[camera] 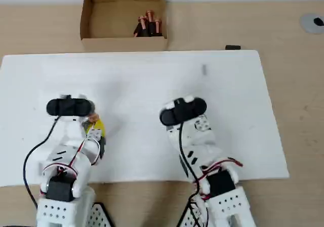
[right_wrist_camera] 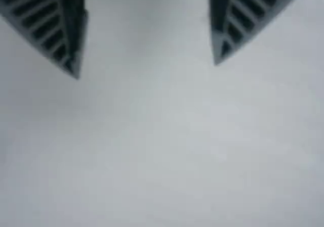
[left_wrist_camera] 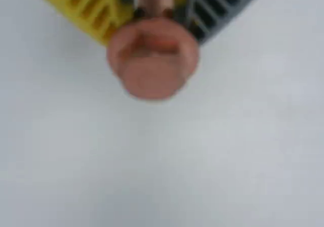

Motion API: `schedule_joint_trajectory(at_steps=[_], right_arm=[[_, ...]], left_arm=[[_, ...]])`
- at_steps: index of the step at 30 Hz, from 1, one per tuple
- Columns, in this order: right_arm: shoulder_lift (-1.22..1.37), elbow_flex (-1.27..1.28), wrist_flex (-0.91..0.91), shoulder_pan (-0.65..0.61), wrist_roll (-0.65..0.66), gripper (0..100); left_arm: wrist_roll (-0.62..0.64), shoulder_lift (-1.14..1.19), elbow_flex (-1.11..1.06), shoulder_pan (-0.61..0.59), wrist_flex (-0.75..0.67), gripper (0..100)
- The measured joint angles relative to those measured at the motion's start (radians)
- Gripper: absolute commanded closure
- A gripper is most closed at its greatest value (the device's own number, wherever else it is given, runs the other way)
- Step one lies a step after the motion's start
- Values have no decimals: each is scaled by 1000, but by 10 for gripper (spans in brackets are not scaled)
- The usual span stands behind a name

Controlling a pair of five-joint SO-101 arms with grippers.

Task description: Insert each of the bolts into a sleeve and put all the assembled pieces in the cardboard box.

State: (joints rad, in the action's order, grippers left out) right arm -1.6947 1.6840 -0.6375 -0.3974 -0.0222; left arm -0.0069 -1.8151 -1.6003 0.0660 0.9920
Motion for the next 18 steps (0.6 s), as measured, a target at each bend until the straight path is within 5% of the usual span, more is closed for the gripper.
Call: schedule_joint_trajectory(at_steps=[18], right_arm=[[-112, 8, -324, -5, 0, 793]], left_arm=[[95, -11, -74, -52, -60, 993]])
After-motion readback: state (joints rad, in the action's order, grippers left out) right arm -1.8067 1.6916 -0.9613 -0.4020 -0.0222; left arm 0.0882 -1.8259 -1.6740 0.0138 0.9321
